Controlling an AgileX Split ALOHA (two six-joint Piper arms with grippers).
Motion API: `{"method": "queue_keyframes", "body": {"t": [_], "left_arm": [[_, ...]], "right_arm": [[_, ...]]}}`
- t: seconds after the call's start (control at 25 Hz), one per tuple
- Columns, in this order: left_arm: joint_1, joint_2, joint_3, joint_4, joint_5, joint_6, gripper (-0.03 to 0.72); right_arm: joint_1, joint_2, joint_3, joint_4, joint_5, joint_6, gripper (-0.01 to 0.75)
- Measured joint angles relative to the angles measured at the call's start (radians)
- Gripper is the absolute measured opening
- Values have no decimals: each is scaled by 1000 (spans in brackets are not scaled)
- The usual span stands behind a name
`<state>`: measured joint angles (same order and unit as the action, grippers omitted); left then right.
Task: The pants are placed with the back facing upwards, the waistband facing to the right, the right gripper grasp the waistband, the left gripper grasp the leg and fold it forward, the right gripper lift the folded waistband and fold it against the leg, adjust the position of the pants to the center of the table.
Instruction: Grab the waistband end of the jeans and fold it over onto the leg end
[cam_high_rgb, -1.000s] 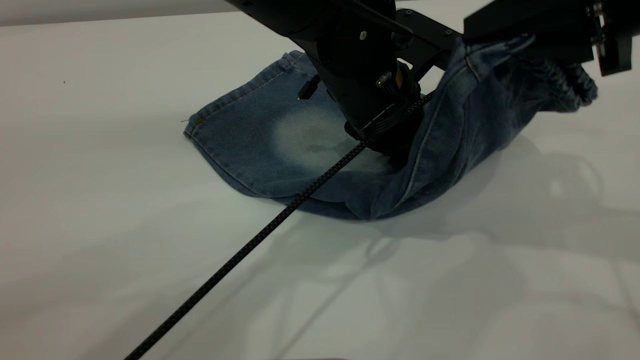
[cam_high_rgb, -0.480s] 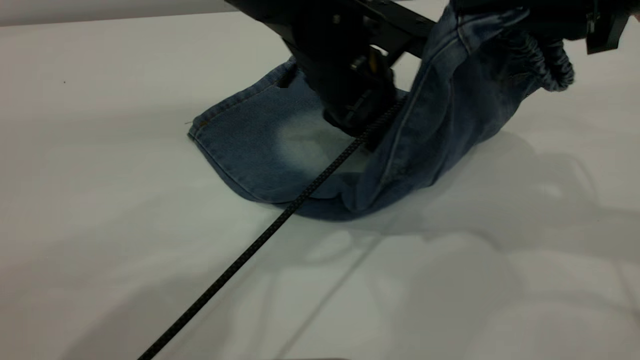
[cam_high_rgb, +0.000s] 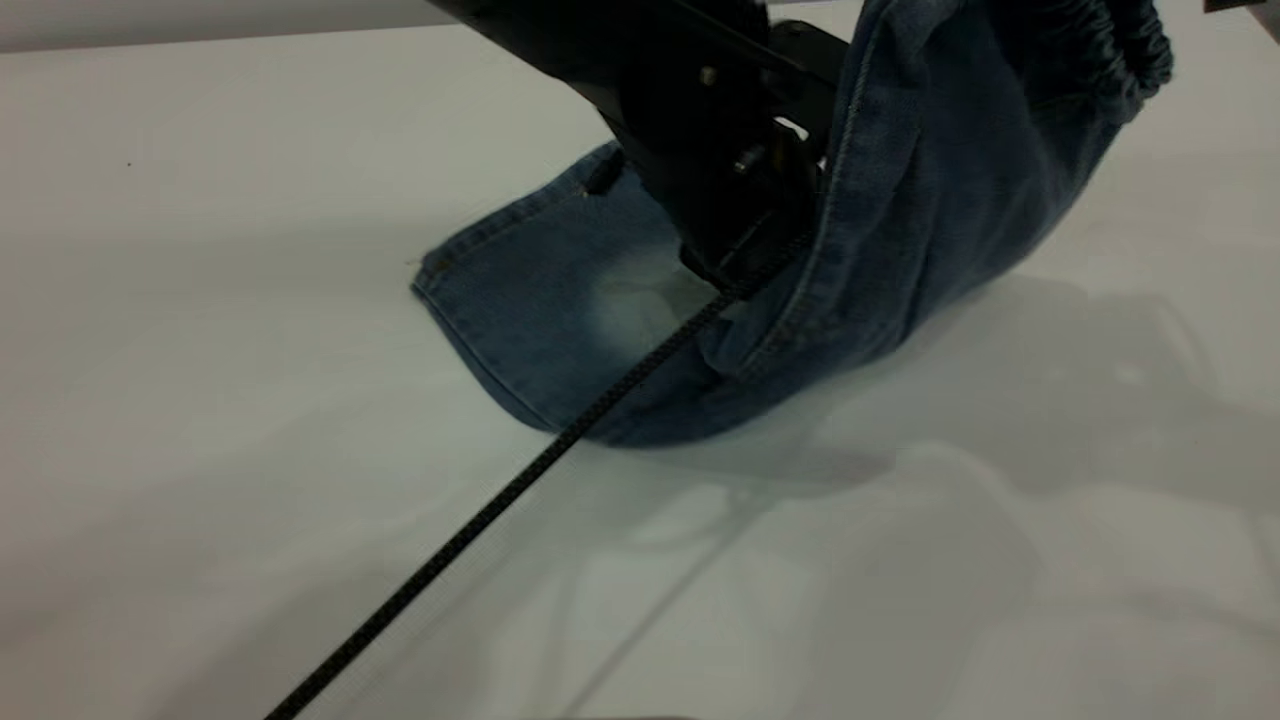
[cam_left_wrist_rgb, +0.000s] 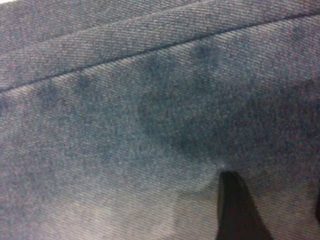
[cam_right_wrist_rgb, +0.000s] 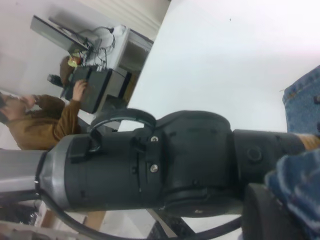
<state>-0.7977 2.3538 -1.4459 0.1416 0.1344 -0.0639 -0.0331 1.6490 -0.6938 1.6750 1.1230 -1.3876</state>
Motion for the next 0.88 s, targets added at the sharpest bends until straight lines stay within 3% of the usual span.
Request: {"method": "queue_keyframes", "body": {"t": [0.16,0.52,0.68,0.88], "left_arm": [[40,-36,0,0,15,2,347],[246,-299,1,0,49,2,347],[301,-453,2,1,56,3,343],[312,-577,2,3,76,6,323]], "right_arm": [[0,-1,-2,-8,-1,0,41],[11,-5,-2,52,-77,-5,41],[81,0,-24,97,-188,-29,41],[220,77,-135,103,-312,-39,41]]}}
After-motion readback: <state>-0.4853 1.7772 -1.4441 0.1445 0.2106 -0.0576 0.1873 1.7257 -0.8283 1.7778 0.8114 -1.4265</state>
